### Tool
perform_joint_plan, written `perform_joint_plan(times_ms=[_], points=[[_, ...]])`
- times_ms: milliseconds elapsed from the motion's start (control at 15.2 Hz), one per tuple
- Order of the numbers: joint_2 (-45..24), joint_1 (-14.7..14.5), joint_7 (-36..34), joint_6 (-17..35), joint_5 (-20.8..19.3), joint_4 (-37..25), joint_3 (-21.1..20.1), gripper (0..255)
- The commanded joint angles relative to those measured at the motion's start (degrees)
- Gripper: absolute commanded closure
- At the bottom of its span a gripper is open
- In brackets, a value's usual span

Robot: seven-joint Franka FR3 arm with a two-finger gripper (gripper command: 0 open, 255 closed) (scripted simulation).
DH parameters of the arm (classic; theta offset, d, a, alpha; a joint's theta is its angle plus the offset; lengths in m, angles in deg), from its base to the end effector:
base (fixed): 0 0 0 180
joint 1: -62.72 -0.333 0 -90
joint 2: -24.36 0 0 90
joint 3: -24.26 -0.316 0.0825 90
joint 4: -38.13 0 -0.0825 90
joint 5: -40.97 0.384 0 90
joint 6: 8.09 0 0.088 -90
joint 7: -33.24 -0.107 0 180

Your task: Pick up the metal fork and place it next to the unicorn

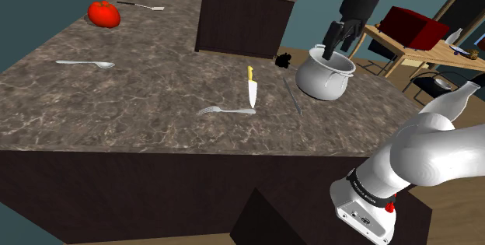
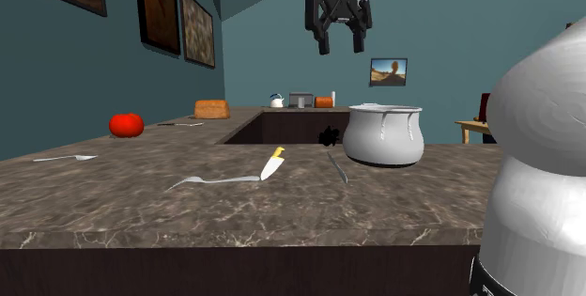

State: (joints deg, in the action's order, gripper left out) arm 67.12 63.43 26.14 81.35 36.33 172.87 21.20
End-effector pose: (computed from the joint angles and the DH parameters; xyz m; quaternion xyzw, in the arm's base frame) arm 0.3159 0.0087 0.5797 0.9969 -0.0483 -0.0180 0.0601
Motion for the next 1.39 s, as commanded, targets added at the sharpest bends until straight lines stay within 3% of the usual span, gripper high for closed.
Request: perform_joint_plan(times_ms=[0, 660, 1320], points=[[0.0, 0.0, 0.0, 0.0, 0.0, 0.0, 0.0, 0], [-11.8, -5.1, 3.6, 20.1, 1.7, 4.9, -3.2, 0], [-27.8, -9.2, 6.5, 38.2, 1.2, 3.7, -7.3, 0]])
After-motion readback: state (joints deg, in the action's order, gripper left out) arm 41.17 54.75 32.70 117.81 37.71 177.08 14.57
